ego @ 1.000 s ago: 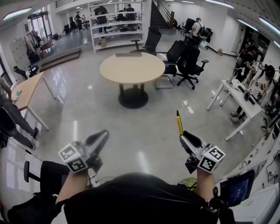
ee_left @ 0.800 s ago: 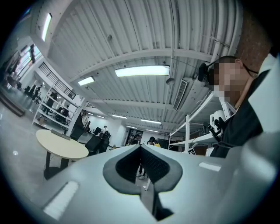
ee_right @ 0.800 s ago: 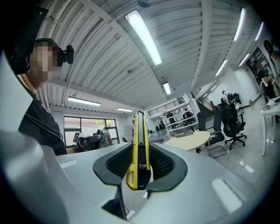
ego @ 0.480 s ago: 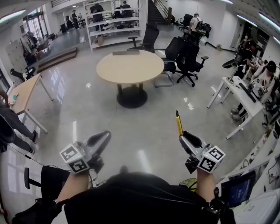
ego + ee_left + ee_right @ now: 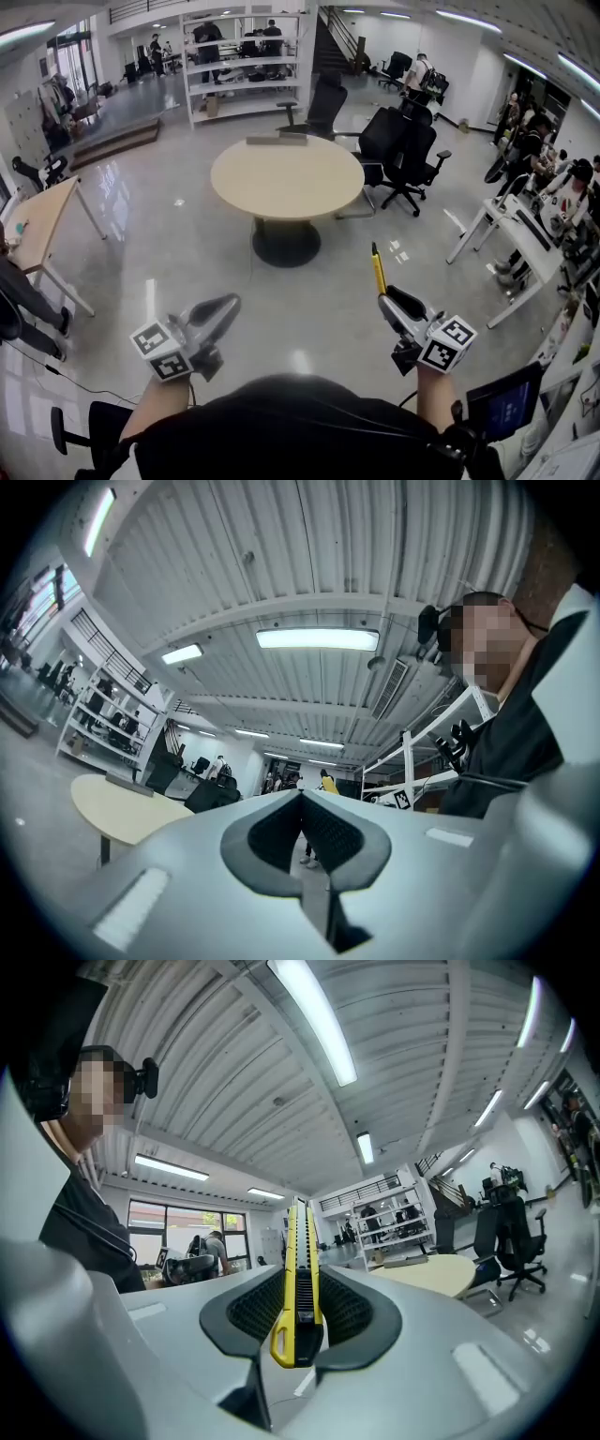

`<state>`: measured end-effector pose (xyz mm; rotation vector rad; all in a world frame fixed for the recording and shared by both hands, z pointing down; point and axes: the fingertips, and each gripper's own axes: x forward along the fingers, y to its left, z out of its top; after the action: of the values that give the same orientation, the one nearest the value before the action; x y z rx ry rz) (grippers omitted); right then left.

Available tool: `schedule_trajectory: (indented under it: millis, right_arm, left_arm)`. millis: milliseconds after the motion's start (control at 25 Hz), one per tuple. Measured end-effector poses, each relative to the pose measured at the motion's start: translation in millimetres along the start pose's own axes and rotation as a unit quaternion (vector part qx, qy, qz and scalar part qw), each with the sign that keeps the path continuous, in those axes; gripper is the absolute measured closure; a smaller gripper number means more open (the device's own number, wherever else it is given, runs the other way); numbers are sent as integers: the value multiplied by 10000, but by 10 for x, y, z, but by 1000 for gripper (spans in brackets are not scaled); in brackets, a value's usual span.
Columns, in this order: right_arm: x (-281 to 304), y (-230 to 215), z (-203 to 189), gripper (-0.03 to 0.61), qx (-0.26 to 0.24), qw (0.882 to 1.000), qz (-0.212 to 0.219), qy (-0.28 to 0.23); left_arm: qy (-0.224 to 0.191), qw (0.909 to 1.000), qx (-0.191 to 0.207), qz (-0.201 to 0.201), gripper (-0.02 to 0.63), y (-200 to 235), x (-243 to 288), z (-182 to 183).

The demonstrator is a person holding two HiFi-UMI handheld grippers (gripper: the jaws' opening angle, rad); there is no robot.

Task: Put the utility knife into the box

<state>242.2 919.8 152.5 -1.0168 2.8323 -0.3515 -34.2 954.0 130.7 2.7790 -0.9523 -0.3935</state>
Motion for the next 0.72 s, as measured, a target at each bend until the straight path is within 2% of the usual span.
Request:
schedule_trajectory:
  millis: [160, 320, 520, 720]
  right_arm:
    - [835, -119, 85, 449, -89, 9998, 147, -137]
    - [1431, -325, 77, 449, -79, 9997, 162, -181]
    - [1832, -599, 76, 449, -7, 9998, 143, -119]
    - [2033, -1138, 77, 449, 99, 9997, 189, -109]
  left_arm:
    - [45, 9997, 241, 93, 617, 747, -79, 221]
    - [71, 9996, 253, 138, 617, 1365, -48, 285]
    - [85, 9995, 138, 255, 617, 1870, 74, 339]
    - [114, 9991, 119, 378, 617, 2185, 440, 228]
